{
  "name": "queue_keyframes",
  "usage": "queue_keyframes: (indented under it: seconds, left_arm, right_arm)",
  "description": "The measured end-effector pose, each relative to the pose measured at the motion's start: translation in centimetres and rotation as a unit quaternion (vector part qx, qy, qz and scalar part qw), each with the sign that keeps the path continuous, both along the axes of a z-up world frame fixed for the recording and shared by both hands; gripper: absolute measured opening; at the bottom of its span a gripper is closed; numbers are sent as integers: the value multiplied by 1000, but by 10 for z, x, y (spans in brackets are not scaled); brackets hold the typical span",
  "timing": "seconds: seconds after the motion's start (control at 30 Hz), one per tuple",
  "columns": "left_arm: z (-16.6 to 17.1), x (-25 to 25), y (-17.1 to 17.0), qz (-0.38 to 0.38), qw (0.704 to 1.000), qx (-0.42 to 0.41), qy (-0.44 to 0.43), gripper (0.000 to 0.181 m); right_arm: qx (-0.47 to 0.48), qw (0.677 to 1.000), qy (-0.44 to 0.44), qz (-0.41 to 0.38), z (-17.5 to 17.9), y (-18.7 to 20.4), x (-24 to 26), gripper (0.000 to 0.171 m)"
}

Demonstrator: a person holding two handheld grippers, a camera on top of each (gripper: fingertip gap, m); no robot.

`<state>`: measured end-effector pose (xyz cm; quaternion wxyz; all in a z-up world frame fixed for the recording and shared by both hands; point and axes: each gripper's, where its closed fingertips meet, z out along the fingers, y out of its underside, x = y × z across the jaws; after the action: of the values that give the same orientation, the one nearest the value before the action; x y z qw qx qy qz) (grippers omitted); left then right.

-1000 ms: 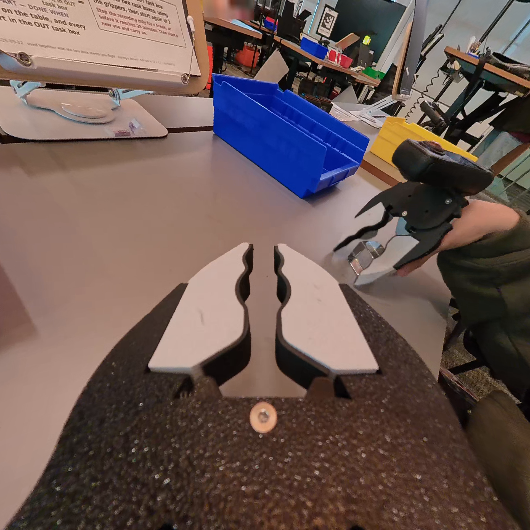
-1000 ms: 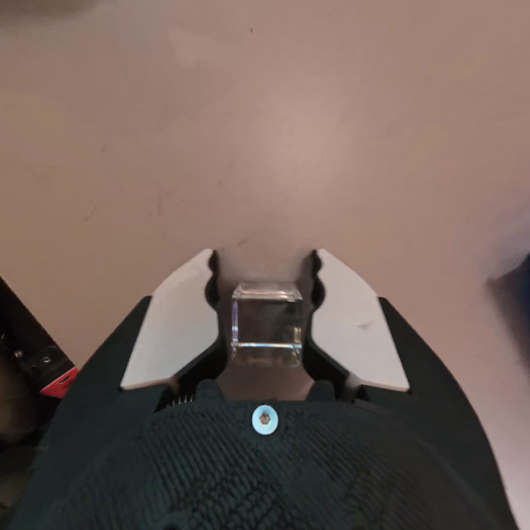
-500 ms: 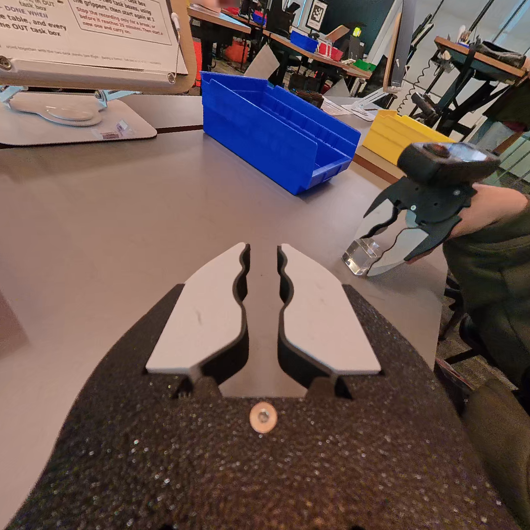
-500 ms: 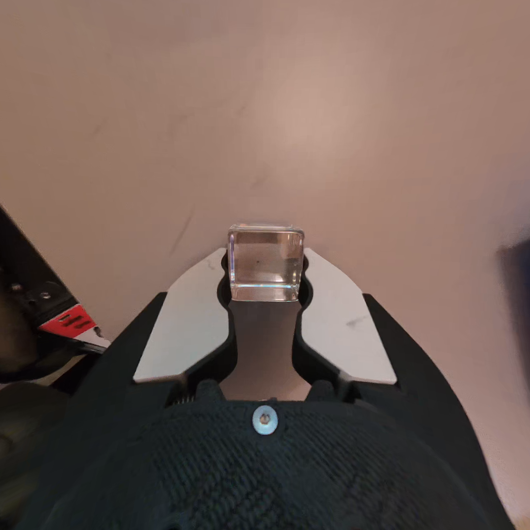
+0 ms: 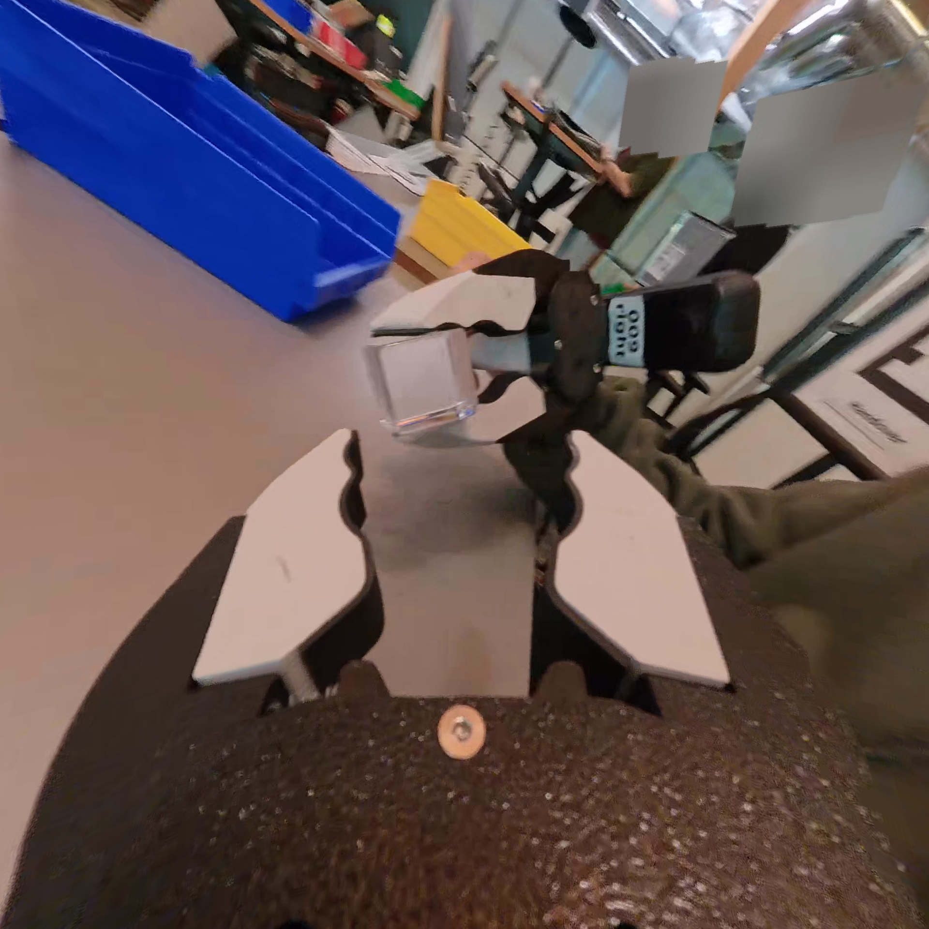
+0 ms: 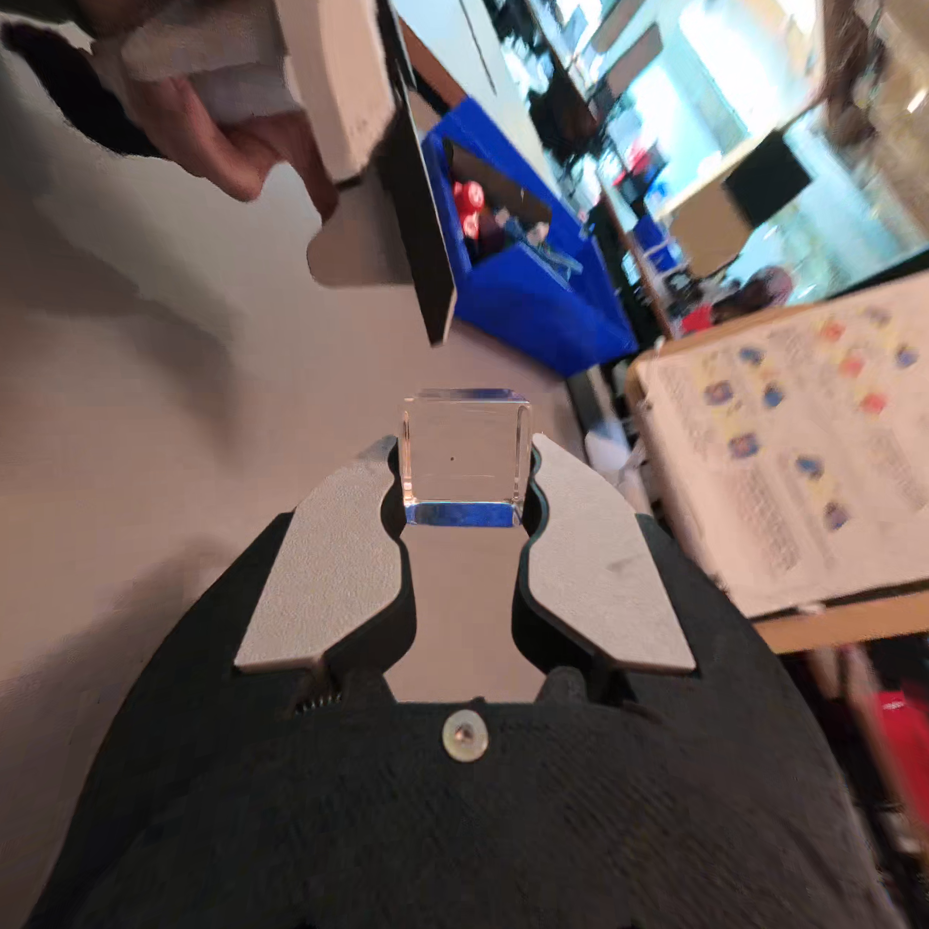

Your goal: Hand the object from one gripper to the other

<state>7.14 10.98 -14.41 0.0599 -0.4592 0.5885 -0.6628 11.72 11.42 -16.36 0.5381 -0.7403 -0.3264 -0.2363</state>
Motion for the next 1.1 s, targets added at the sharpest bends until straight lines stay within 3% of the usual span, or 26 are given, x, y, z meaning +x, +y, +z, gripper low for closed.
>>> queue_keyframes:
  seconds: [0.1, 0.3, 0.37, 0.43, 0.47, 0.57, 0.63, 0.67, 0.73, 0.8, 0.87, 0.93, 1.0, 1.03, 1.1]
  left_arm:
    - [-12, 1, -5, 6, 999, 35, 33, 87]
    - [-29, 12, 11, 107, 978, 174, 32, 85]
    - [-35, 12, 13, 113, 973, 195, 42, 77]
    - [-35, 13, 18, 121, 971, 203, 39, 48]
    - [-31, 13, 18, 112, 974, 196, 22, 47]
    - [-14, 9, 18, 79, 984, 158, -31, 46]
    - [-4, 6, 22, 65, 981, 159, -85, 46]
    - [1, 4, 25, 61, 978, 164, -114, 46]
    - [12, -1, 28, 52, 964, 181, -186, 46]
    - [22, -8, 28, 41, 945, 199, -257, 46]
    - [29, -16, 25, 33, 919, 228, -321, 46]
    - [30, -19, 24, 35, 890, 266, -367, 46]
    - [24, -23, 22, 21, 873, 294, -390, 45]
    - [21, -23, 22, 17, 866, 308, -394, 46]
    - [16, -21, 23, 20, 855, 335, -395, 46]
  right_arm:
    - [-6, 998, -56, -42, -1, 14, -2, 44]
    - [-45, 982, -175, -59, -13, 31, -18, 44]
    - [-44, 979, -192, -55, -13, 35, -25, 44]
    - [-39, 978, -196, -63, -8, 36, -27, 44]
    - [-27, 979, -193, -64, -4, 35, -27, 44]
    - [10, 997, -58, -42, 8, 33, -35, 48]
    - [17, 993, 116, -15, 16, 29, -40, 70]
    - [15, 976, 215, 0, 21, 27, -43, 86]
    - [1, 914, 406, 24, 28, 24, -46, 100]
    - [-19, 821, 567, 57, 34, 23, -51, 99]
    - [-43, 723, 682, 101, 38, 23, -61, 85]
    - [-72, 645, 745, 156, 44, 23, -75, 77]
    - [-74, 591, 780, 190, 52, 24, -82, 76]
    - [-79, 573, 790, 203, 55, 23, -85, 72]
    - [-105, 580, 784, 195, 48, 25, -93, 62]
